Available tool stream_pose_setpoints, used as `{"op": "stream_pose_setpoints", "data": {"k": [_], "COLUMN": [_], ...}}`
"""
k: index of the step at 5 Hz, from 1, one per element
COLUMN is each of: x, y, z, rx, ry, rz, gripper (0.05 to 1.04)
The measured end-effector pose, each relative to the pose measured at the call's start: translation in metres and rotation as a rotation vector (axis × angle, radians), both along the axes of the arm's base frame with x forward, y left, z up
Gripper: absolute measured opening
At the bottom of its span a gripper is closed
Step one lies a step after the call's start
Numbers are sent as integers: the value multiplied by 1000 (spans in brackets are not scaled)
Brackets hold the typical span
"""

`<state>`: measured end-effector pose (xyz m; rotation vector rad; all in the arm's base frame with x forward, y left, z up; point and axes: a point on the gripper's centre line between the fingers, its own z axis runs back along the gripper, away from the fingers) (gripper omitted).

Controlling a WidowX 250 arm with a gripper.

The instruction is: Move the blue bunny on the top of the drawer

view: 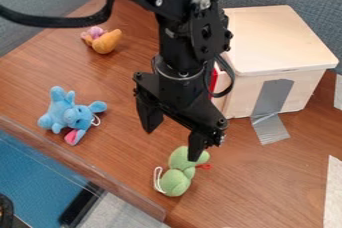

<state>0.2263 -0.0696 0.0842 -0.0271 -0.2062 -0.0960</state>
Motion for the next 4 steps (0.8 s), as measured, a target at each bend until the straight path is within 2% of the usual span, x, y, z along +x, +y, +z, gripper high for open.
{"op": "stream_pose_setpoints", "data": {"k": [1, 2, 4], "x": [-3, -8, -2], "y": [2, 38, 95], "z": [-5, -10, -11], "rx": [7, 28, 81], "ry": [19, 37, 3], "rz": [0, 102, 175], "gripper": [1001, 1001, 1001]}}
